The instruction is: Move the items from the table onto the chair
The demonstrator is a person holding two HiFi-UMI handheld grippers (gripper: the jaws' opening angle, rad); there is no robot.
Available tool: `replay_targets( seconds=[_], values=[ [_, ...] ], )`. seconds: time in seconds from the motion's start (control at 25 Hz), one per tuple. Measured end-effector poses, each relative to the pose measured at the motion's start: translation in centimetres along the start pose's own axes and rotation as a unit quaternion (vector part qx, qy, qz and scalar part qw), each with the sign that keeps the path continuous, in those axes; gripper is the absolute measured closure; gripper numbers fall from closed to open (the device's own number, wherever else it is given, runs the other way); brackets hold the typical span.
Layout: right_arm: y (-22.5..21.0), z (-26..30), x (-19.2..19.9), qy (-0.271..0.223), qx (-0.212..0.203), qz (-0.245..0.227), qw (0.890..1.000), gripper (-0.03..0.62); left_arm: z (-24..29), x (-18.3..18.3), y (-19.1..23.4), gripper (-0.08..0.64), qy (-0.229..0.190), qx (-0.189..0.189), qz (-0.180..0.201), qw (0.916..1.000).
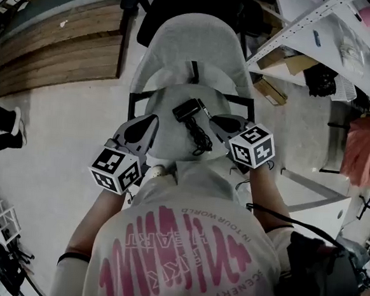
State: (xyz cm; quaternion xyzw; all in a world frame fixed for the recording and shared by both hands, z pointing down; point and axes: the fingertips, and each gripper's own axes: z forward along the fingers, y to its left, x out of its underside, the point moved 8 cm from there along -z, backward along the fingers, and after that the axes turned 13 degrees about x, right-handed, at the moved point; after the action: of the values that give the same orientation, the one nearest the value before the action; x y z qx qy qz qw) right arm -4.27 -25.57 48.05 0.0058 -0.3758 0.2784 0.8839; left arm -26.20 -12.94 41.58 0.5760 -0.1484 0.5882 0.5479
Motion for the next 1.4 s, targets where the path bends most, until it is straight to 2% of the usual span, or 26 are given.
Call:
replay_targets(
  seconds=[0.24, 0.52, 0.76, 0.96, 1.16, 1.24, 1.4],
  values=[
    [-2.8, 3.2, 0.3, 0.032, -0.026, 0.003, 0.999, 0.538, 2.0, -1.0, 0.4, 0.552, 0.001, -0.034, -0.019, 0.9993],
    [-4.7, 6.8, 2.8, 0.069, -0.032, 0.047, 0.996, 0.538, 3.3, -0.7, 1.1, 0.552, 0.021, -0.066, -0.034, 0.997],
    [-6.7, 10.4, 7.1, 0.118, 0.012, 0.089, 0.989, 0.538, 4.8, 0.1, 1.5, 0.552, 0.038, -0.073, -0.057, 0.9949],
    [-7.1, 13.2, 11.1, 0.159, 0.046, 0.098, 0.981, 0.538, 5.0, 1.5, 1.8, 0.552, 0.06, -0.088, -0.069, 0.9919],
    [-6.8, 14.9, 14.3, 0.195, 0.059, 0.104, 0.973, 0.538, 4.5, 3.1, 1.5, 0.552, 0.097, -0.1, -0.076, 0.9873],
    [-6.7, 15.0, 14.9, 0.211, 0.07, 0.111, 0.969, 0.538, 3.6, 3.4, 1.3, 0.552, 0.107, -0.101, -0.082, 0.9857],
    [-7.3, 15.5, 16.8, 0.244, 0.096, 0.16, 0.952, 0.538, 2.7, 4.9, 1.0, 0.552, 0.115, -0.108, -0.103, 0.982]
  ],
)
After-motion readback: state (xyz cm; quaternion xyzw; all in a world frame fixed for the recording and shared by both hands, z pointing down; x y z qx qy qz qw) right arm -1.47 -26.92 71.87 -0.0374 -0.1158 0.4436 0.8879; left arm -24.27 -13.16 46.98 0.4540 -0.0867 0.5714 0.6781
